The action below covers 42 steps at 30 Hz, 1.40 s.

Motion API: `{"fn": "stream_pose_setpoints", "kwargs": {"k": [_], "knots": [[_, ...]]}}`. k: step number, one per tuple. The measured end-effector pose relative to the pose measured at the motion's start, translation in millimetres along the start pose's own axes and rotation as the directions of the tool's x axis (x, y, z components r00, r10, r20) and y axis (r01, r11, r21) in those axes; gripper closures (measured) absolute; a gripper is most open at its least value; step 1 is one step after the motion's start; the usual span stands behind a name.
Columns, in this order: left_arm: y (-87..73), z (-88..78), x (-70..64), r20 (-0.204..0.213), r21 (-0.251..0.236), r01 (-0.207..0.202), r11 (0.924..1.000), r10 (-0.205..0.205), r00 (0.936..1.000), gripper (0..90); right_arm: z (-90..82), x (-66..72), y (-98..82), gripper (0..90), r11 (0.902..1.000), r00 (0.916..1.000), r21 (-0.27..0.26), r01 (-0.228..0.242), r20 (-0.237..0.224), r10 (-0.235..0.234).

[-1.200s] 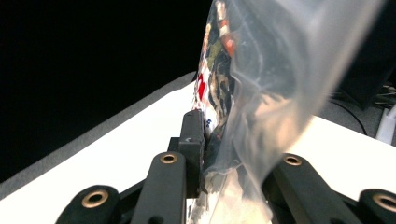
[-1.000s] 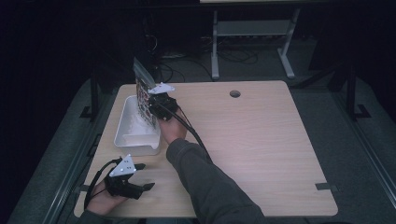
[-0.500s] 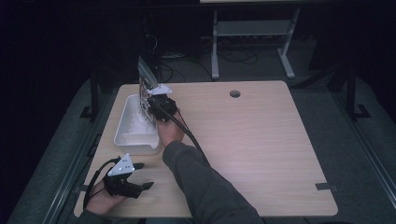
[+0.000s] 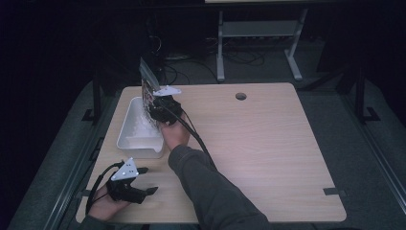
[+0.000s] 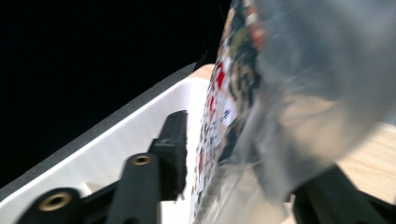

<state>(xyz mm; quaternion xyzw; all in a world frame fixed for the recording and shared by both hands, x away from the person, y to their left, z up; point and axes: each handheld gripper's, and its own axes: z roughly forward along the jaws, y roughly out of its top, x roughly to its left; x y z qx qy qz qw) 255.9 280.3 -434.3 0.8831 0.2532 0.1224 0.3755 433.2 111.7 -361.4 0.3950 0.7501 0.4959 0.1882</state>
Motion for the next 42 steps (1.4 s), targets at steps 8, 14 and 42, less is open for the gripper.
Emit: {"fn": "stream_pose_setpoints", "kwargs": {"k": [8,14,42], "knots": [[0.2,0.4,-0.5,0.001,0.003,-0.005,1.0000,0.005,1.0000,22.2,-4.9,-13.4,-6.9,42.1,0.9989,0.9943,-0.009,-0.046,-0.097,0.045],[0.8,1.0,-1.0,-0.002,0.003,-0.008,1.0000,0.008,1.0000,22.3,-14.7,-25.4,-10.7,37.0,0.9974,0.9821,0.012,-0.070,-0.175,0.071],[2.5,1.6,-0.5,-0.008,-0.012,0.001,0.9999,-0.001,1.0000,22.3,-73.8,-73.3,-26.0,30.0,0.9970,0.9535,0.012,-0.077,-0.291,0.077]]}}
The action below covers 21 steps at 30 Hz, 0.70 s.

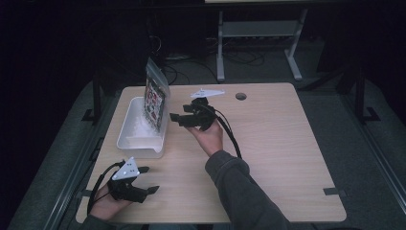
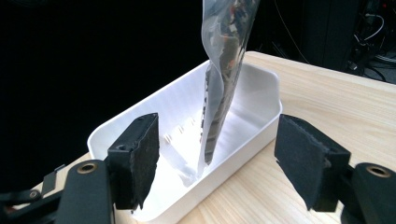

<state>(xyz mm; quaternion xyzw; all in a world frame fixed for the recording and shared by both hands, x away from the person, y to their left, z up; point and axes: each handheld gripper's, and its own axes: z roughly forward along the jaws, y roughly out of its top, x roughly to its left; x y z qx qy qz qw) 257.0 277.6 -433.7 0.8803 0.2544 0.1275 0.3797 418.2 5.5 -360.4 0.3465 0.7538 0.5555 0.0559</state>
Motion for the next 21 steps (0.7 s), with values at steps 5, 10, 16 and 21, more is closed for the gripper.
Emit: {"fn": "stream_pose_setpoints", "kwargs": {"k": [5,10,16,21], "knots": [[0.3,0.3,-0.3,-0.002,-0.006,0.005,1.0000,-0.005,1.0000,22.2,-18.4,-6.9,-3.5,29.6,0.9999,0.9999,0.010,0.011,-0.012,-0.011],[0.8,0.9,-0.6,-0.005,-0.003,0.005,1.0000,-0.005,1.0000,22.3,-34.9,-15.1,-9.2,30.0,0.9999,0.9999,0.011,0.006,-0.013,-0.006],[1.3,2.3,-0.1,-0.005,0.000,0.010,1.0000,-0.010,0.9999,22.3,-53.7,-24.3,-16.3,28.7,0.9999,1.0000,0.012,0.006,-0.001,-0.006],[1.7,2.9,-0.1,-0.008,0.001,0.009,1.0000,-0.009,0.9999,22.3,-66.9,-29.6,-22.5,28.2,0.9999,1.0000,0.013,0.010,0.000,-0.010]]}}
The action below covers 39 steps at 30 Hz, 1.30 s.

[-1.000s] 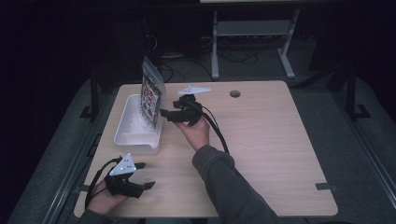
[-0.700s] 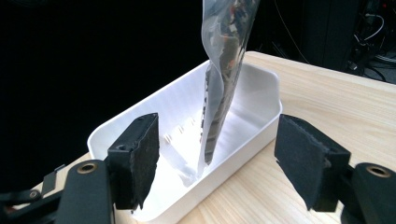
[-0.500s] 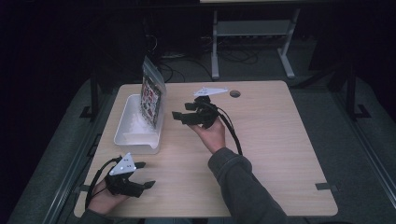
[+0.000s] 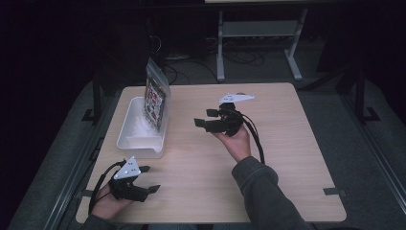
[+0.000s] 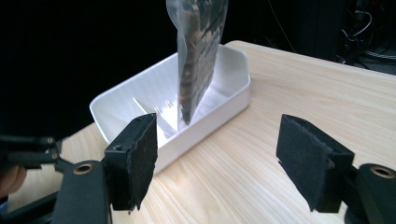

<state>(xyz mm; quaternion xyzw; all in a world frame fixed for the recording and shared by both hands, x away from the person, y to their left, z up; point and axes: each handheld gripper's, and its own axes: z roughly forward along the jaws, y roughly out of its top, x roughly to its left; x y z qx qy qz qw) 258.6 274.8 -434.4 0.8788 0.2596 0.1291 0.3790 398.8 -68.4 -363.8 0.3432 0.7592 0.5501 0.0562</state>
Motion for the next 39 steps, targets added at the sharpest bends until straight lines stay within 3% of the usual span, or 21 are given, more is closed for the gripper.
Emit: {"fn": "stream_pose_setpoints", "kwargs": {"k": [21,25,39], "knots": [[1.7,3.1,0.2,-0.005,0.001,0.002,1.0000,-0.002,1.0000,22.3,-54.7,-24.5,-29.3,27.8,0.9993,0.9992,0.016,-0.033,0.025,0.033],[1.6,3.6,0.1,-0.007,0.001,0.004,1.0000,-0.004,1.0000,22.3,-63.0,-25.0,-34.4,27.1,0.9993,0.9994,0.033,-0.018,0.030,0.017],[2.3,5.6,0.7,-0.001,-0.001,0.016,0.9999,-0.016,0.9999,22.6,-96.2,-31.0,-61.2,25.3,0.9952,0.9985,0.091,-0.037,0.044,0.033]]}}
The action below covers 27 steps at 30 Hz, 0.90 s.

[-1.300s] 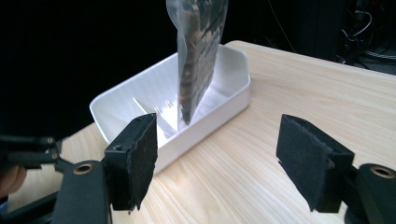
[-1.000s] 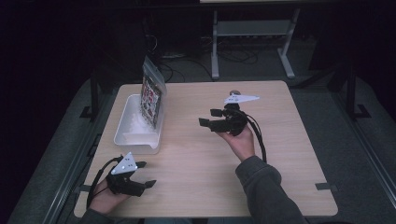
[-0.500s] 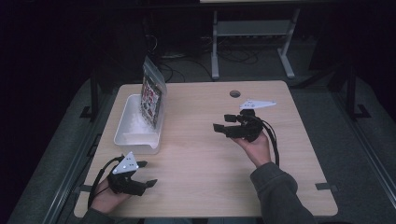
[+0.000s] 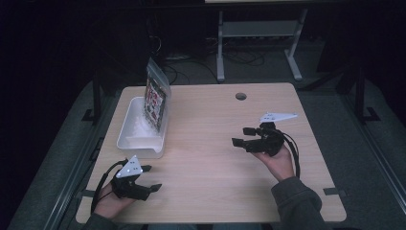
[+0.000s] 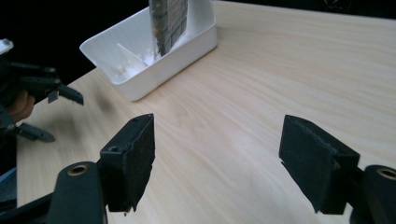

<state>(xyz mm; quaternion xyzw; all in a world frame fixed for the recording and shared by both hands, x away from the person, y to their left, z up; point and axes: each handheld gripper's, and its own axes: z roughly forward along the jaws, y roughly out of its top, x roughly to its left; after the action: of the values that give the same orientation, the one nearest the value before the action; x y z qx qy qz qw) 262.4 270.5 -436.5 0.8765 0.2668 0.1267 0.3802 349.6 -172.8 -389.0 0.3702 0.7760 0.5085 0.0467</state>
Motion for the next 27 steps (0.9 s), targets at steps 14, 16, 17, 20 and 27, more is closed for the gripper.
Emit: {"fn": "stream_pose_setpoints", "kwargs": {"k": [14,16,17,20,27], "knots": [[-0.2,1.1,1.0,0.000,0.001,0.006,1.0000,-0.006,1.0000,22.6,-20.3,-1.4,-38.8,24.6,0.9993,0.9998,0.033,-0.019,0.000,0.019],[-0.4,1.5,1.0,0.000,0.001,0.012,0.9999,-0.012,0.9999,22.6,-23.9,-1.9,-48.6,24.6,0.9986,0.9996,0.045,-0.028,-0.004,0.029],[-0.6,2.5,0.9,0.002,0.002,0.015,0.9999,-0.015,0.9999,22.6,-25.4,-1.4,-51.6,24.6,0.9984,0.9996,0.049,-0.027,-0.003,0.027],[-0.7,3.4,1.0,0.002,0.007,0.014,0.9999,-0.014,0.9999,22.7,-29.2,0.2,-61.4,24.7,0.9982,0.9994,0.051,-0.031,-0.011,0.031],[-0.7,5.1,-0.2,0.008,0.015,0.016,0.9998,-0.016,0.9998,22.6,-35.5,2.5,-78.2,26.5,0.9967,0.9983,0.062,-0.053,-0.022,0.054]]}}
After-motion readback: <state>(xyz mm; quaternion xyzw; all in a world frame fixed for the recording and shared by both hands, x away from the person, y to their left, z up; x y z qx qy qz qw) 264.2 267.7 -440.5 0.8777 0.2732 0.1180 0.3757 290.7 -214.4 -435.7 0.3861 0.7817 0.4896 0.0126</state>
